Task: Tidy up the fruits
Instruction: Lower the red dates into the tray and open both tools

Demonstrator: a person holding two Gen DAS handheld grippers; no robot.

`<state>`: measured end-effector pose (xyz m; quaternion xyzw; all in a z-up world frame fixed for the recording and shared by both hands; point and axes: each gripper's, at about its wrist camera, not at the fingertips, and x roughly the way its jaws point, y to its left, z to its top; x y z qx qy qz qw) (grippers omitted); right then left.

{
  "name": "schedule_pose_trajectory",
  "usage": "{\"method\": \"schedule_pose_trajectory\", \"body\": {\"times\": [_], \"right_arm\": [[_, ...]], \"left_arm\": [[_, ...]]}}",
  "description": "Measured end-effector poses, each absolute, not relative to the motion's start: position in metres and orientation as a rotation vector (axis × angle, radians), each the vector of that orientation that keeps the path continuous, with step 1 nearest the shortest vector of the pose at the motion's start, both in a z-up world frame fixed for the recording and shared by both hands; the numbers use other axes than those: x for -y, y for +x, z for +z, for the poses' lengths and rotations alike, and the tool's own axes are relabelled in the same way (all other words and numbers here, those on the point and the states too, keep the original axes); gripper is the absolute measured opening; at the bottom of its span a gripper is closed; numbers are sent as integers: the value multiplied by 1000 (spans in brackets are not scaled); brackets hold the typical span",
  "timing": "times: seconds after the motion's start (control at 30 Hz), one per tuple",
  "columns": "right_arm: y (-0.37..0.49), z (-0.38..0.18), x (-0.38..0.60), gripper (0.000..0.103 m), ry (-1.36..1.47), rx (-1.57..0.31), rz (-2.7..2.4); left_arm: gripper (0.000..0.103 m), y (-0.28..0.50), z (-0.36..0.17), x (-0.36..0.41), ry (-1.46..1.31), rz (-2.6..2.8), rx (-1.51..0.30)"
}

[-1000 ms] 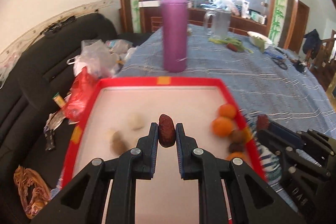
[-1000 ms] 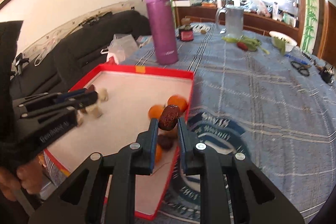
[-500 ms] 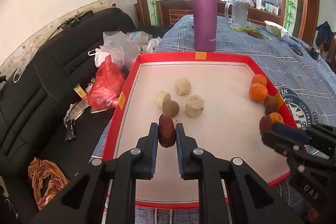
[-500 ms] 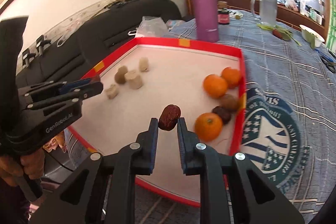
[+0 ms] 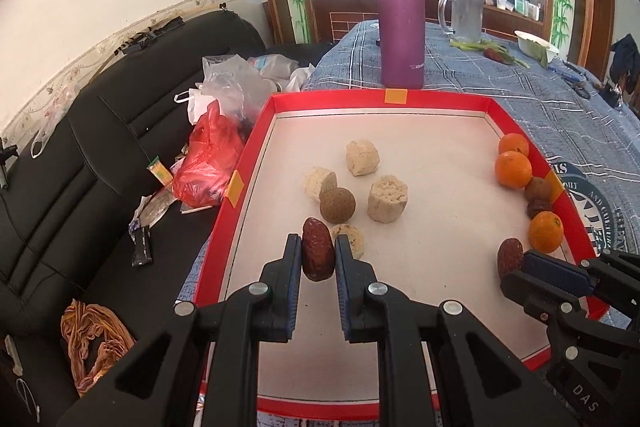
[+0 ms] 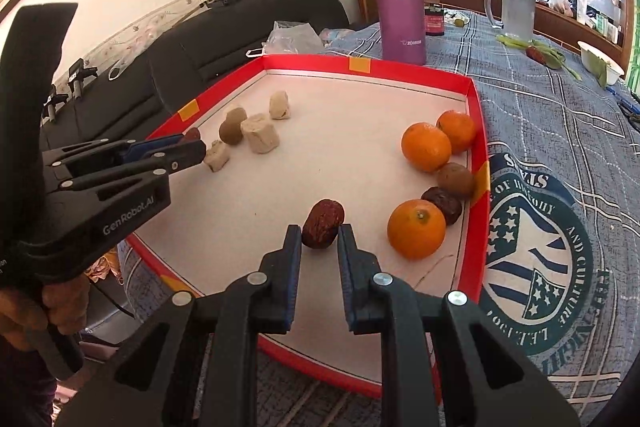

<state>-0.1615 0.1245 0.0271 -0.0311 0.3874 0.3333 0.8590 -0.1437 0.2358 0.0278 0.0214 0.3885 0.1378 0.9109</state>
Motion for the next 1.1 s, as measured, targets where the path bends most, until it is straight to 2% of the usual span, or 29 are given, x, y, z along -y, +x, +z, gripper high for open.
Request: {"method": "schedule_pose_trajectory", "body": {"times": [0.9,1.0,1.07,1.1], "right_arm": [[-154,22,-118,21,3,-841,717],[-155,22,-118,21,3,-839,722],[-155,22,-117,21,5,-838,728],[-154,22,-117,21,10,-837,733]], "left_arm": [[16,-133,26,-226,95,334,-793],[23,-133,27,-226,100,350,-791],[33,-133,27,-227,97,370,-788],[45,-133,27,-228,93,376,-788]]}}
